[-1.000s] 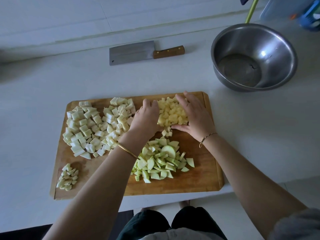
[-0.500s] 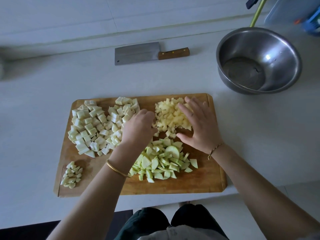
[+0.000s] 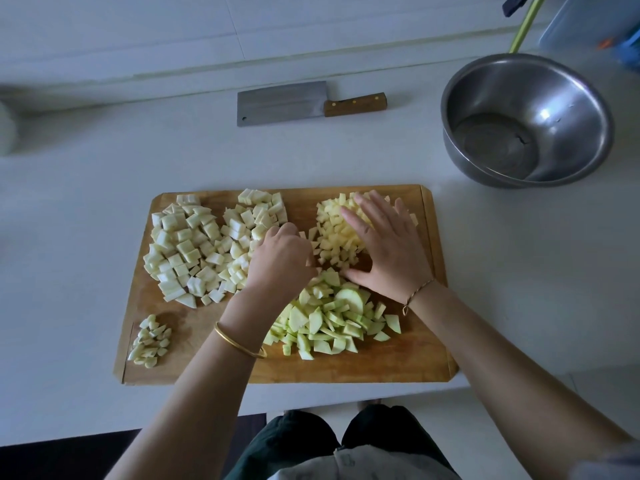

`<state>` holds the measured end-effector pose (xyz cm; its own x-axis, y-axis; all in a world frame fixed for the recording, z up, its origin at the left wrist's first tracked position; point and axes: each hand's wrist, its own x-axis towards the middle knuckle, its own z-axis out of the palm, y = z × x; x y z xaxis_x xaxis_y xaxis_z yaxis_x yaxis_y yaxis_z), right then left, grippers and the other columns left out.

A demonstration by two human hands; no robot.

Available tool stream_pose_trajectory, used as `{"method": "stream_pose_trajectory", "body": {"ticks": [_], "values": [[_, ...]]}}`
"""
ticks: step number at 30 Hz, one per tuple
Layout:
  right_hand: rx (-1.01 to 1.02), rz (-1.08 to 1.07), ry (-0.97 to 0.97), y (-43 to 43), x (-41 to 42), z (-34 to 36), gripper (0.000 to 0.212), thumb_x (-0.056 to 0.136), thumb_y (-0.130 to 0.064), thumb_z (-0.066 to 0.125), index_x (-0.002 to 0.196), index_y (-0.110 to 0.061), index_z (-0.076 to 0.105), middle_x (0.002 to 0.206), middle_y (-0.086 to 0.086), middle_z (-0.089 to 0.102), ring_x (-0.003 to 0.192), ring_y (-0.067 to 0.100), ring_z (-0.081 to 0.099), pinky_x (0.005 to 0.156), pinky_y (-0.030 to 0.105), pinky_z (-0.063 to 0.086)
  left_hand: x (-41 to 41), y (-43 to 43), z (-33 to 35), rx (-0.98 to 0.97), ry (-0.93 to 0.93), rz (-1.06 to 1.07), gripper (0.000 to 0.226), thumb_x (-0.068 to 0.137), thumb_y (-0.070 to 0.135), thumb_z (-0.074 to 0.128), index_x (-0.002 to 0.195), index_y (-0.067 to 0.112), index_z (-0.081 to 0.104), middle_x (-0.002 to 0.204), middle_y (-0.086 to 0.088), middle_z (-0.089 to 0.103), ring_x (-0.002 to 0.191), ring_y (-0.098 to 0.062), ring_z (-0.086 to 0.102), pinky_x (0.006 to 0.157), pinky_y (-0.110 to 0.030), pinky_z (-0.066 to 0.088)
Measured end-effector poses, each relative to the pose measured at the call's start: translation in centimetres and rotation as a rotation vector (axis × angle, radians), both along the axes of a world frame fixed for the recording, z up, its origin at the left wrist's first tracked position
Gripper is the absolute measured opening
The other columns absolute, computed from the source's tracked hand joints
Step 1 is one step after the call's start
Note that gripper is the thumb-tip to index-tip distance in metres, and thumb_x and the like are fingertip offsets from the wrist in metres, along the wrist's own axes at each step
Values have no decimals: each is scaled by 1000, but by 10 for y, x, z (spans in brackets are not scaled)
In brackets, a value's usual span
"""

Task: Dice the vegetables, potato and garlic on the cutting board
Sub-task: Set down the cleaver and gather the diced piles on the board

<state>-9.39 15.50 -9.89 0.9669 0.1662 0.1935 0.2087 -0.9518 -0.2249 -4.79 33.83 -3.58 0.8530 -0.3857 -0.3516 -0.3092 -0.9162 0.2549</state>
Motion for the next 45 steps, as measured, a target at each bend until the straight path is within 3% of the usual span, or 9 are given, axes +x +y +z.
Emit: {"method": "stream_pose_trajectory", "body": {"ticks": [6,11,20,25,31,35,39,43,45], "values": [[-33,-25,-10,1,5,-3,92,72,-60,58,148,-25,20,153,11,32,144,31,21,115,58,18,5,-7,-2,-13,-75,87,12,89,20,64,97,11,66,105,-2,51,106,-22,47,75,-31,41],[12,-73,-28,-9,4,-6,96,72,-55,69,149,-24,20,154,10,29,145,29,18,115,56,16,1,-13,-7,37,-178,90,29,88,11,63,111,14,47,114,-3,46,107,-21,45,69,-27,33],[-68,11,-68,1,7,-4,101,65,-60,70,147,-25,22,151,12,35,143,31,22,114,58,19,2,-18,-9,63,-222,45,22,90,5,55,88,17,37,88,-1,46,87,-18,43,61,-29,30],[-50,-39,-78,-1,6,-5,99,66,-59,71,146,-25,24,151,11,35,143,31,23,114,57,19,4,-22,-16,-31,-239,25,11,88,5,55,89,12,47,82,-3,51,74,-22,45,57,-32,31],[-77,20,-126,4,5,-1,103,64,-57,75,147,-24,24,151,11,35,143,31,22,114,59,18,0,-9,-10,-136,-220,96,20,87,-1,54,102,10,45,78,-5,55,70,-24,53,50,-32,36],[-98,74,-146,10,10,2,100,64,-51,78,146,-26,26,151,12,35,142,32,24,114,59,17,-2,3,-8,-301,-105,190,23,87,3,60,106,12,51,85,-1,61,76,-20,58,64,-35,50],[-99,149,-107,14,15,6,72,66,-43,80,132,-32,52,150,11,38,142,34,25,113,62,17,0,10,-7,-509,0,323,24,82,0,67,101,12,57,86,7,61,80,-12,60,68,-19,48],[-65,255,-123,19,16,4,21,74,-28,74,94,-30,71,144,7,48,140,37,31,111,64,19,0,12,-10,-427,-46,243,26,85,2,63,107,14,57,92,2,65,83,-18,62,73,-38,54],[-60,284,-131,23,17,2,10,77,-24,69,85,-30,72,141,4,51,139,36,32,111,63,19,-2,10,-11,-334,-87,175,21,87,6,60,107,13,55,92,-3,66,81,-24,61,68,-42,53]]}}
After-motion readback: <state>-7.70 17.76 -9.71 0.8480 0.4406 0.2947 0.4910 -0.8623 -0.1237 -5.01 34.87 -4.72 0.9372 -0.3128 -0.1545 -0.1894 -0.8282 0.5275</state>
